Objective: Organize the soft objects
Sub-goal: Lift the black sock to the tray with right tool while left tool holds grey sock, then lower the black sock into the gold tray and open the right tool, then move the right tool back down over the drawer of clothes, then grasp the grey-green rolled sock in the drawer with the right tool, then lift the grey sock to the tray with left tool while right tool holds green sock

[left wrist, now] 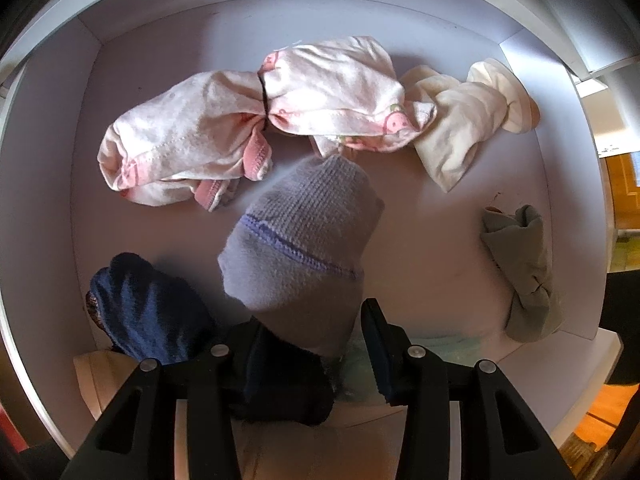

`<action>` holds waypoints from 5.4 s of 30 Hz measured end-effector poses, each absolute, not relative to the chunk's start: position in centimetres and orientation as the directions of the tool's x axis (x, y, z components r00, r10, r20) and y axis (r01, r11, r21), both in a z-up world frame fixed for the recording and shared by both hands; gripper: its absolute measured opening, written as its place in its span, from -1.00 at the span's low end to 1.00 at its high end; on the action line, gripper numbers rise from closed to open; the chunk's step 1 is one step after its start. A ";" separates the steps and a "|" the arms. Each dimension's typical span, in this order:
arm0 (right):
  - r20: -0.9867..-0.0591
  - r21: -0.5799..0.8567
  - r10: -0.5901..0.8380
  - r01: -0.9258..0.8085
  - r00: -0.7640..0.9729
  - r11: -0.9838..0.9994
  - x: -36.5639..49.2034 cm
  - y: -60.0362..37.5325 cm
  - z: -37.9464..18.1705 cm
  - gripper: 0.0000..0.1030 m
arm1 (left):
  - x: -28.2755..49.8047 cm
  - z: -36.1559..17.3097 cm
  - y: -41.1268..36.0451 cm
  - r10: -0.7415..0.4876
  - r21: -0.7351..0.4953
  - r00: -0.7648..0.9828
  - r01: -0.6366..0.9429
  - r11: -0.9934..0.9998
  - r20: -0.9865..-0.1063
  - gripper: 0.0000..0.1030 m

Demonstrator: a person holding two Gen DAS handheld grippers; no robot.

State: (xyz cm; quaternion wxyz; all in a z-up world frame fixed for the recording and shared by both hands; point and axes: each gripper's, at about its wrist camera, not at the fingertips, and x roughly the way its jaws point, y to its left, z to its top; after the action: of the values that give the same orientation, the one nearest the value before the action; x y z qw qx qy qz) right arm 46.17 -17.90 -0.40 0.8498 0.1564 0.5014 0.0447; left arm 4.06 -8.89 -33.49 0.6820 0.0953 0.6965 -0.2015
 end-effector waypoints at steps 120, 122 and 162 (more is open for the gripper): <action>-0.998 -0.016 -0.013 0.035 -0.068 0.999 11.5 -23.7 -33.7 -0.21 | 3.8 -33.3 -5.5 -0.209 -0.218 -0.064 0.357 0.908 -0.976 -0.07; -0.998 -0.015 -0.013 0.037 -0.063 0.999 11.6 -23.5 -33.7 -0.22 | 3.8 -33.2 -5.5 -0.210 -0.218 -0.062 0.356 0.908 -0.976 -0.07; -1.000 0.018 0.018 0.139 0.003 0.990 12.2 -26.5 -31.5 -0.35 | 2.8 -21.4 -7.5 -0.337 -0.297 0.018 0.433 0.851 -0.941 -0.39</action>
State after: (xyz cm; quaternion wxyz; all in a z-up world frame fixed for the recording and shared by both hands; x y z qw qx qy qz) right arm 12.23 -26.49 -31.48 0.7059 0.0555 0.7048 -0.0429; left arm 2.81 -7.55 -21.35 0.7124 0.0371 0.6466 -0.2703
